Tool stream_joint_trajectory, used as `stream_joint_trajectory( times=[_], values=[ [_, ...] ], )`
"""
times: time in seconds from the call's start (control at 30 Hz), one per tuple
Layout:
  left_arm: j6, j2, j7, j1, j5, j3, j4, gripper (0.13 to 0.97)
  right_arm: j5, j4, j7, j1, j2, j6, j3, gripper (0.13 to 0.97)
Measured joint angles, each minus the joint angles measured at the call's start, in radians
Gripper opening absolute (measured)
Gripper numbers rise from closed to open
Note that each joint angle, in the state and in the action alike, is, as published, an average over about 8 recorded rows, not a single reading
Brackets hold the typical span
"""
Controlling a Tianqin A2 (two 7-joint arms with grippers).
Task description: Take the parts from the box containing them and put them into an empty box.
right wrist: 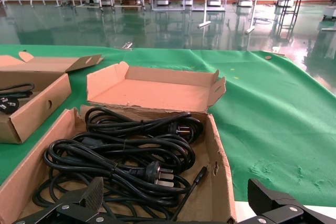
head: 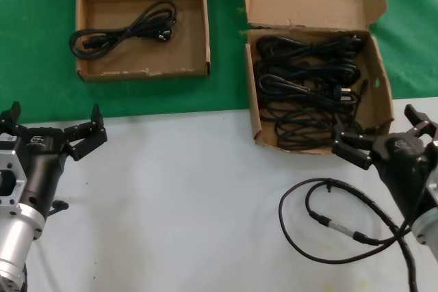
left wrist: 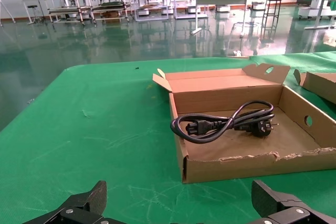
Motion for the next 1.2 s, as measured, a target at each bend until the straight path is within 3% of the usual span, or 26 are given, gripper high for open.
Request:
stream_joint_trajectory(
  times=[1.2],
  values=[
    [0.000,0.000,0.000,0.000,0.000,0.000,0.000,0.966,0.000,0.000,0.000,0.000,0.000,0.000,0.000,0.966]
  ],
)
